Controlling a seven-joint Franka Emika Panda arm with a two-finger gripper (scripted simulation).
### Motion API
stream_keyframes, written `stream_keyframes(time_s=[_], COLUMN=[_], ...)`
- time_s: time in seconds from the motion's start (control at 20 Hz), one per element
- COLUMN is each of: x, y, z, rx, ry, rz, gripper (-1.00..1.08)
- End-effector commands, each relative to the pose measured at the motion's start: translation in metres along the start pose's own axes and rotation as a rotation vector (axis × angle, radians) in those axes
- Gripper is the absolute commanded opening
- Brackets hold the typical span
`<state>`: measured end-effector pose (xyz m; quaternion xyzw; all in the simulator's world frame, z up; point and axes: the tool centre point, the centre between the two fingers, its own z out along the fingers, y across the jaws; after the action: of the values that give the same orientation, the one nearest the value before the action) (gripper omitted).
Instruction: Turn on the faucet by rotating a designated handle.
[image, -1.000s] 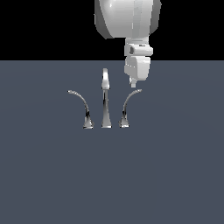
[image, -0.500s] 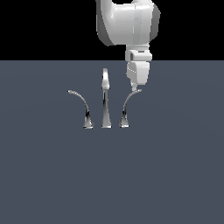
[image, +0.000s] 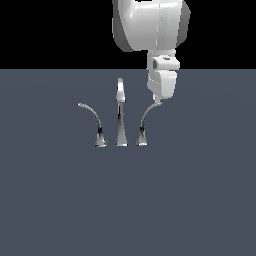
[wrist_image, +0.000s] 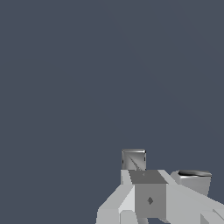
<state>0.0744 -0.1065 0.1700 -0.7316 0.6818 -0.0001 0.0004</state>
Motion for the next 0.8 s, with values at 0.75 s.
stream_keyframes(time_s=[0.75], x=[-0.003], y=[0.038], z=[0.000], rx=[0.005], ry=[0.001], rz=[-0.005], gripper=[-1.00])
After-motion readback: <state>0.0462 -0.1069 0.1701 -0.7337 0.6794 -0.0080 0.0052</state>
